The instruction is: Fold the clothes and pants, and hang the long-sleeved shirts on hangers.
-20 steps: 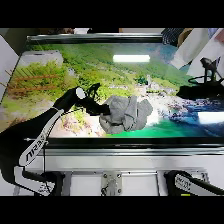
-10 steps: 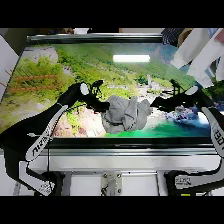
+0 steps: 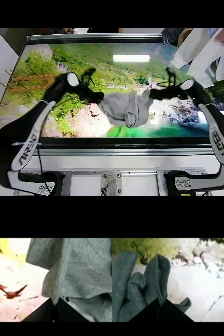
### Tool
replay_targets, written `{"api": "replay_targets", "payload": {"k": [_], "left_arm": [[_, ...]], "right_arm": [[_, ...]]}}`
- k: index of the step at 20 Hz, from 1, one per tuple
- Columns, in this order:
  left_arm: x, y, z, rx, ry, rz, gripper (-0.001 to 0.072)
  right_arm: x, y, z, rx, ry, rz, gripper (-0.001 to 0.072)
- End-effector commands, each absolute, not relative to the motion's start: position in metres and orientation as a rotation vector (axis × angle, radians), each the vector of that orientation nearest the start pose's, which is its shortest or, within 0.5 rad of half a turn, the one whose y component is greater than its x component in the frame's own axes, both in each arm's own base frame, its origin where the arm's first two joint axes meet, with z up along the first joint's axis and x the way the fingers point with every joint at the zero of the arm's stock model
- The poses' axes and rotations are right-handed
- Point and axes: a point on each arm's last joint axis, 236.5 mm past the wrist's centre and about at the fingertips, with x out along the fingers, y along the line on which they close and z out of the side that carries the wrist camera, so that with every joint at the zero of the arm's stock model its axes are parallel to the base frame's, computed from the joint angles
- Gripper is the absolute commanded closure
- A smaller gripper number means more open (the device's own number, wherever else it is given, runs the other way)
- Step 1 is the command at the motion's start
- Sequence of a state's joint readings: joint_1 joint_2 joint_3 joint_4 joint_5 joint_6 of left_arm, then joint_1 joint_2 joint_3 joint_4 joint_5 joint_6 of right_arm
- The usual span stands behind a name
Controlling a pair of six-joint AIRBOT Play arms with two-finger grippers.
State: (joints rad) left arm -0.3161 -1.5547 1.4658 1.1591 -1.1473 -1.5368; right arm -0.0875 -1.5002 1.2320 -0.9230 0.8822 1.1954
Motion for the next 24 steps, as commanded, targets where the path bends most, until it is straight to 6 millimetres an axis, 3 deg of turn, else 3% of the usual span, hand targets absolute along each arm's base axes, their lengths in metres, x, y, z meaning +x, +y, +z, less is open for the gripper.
{"api": "replay_targets", "payload": {"k": [1, 3, 5, 6, 8, 11, 13, 15, 18, 21, 23, 24], "left_arm": [[0.431, -0.186, 0.186, -0.170, 0.902, -0.495, 0.0692], [0.403, -0.171, 0.304, -0.165, 0.623, -0.512, 0.0692], [0.352, -0.160, 0.399, -0.159, 0.380, -0.536, 0.0692], [0.325, -0.155, 0.434, -0.159, 0.285, -0.549, 0.0692], [0.274, -0.143, 0.484, -0.149, 0.137, -0.559, 0.0692], [0.220, -0.131, 0.526, -0.150, -0.014, -0.567, 0.0692], [0.199, -0.125, 0.544, -0.157, -0.088, -0.566, 0.0692], [0.191, -0.121, 0.554, -0.164, -0.133, -0.563, 0.0692], [0.211, -0.124, 0.545, -0.162, -0.096, -0.553, 0.0692], [0.267, -0.138, 0.503, -0.151, 0.072, -0.549, 0.0692], [0.321, -0.151, 0.454, -0.143, 0.236, -0.539, 0.0692], [0.349, -0.152, 0.427, -0.130, 0.315, -0.517, 0.0692]], "right_arm": [[0.476, 0.049, 0.166, 0.243, 0.690, 0.345, 0.0694], [0.441, 0.044, 0.277, 0.168, 0.461, 0.337, 0.0694], [0.391, 0.048, 0.362, 0.105, 0.257, 0.328, 0.0694], [0.363, 0.052, 0.394, 0.080, 0.170, 0.324, 0.0694], [0.314, 0.059, 0.437, 0.050, 0.041, 0.319, 0.0694], [0.260, 0.063, 0.482, 0.046, -0.118, 0.303, 0.0694], [0.238, 0.060, 0.508, 0.077, -0.222, 0.281, 0.0694], [0.226, 0.057, 0.523, 0.105, -0.284, 0.270, 0.0694], [0.236, 0.055, 0.519, 0.168, -0.259, 0.276, 0.0695], [0.284, 0.057, 0.486, 0.258, -0.119, 0.308, 0.0694], [0.333, 0.061, 0.444, 0.315, 0.038, 0.343, 0.0695], [0.364, 0.062, 0.413, 0.333, 0.133, 0.352, 0.0695]]}}
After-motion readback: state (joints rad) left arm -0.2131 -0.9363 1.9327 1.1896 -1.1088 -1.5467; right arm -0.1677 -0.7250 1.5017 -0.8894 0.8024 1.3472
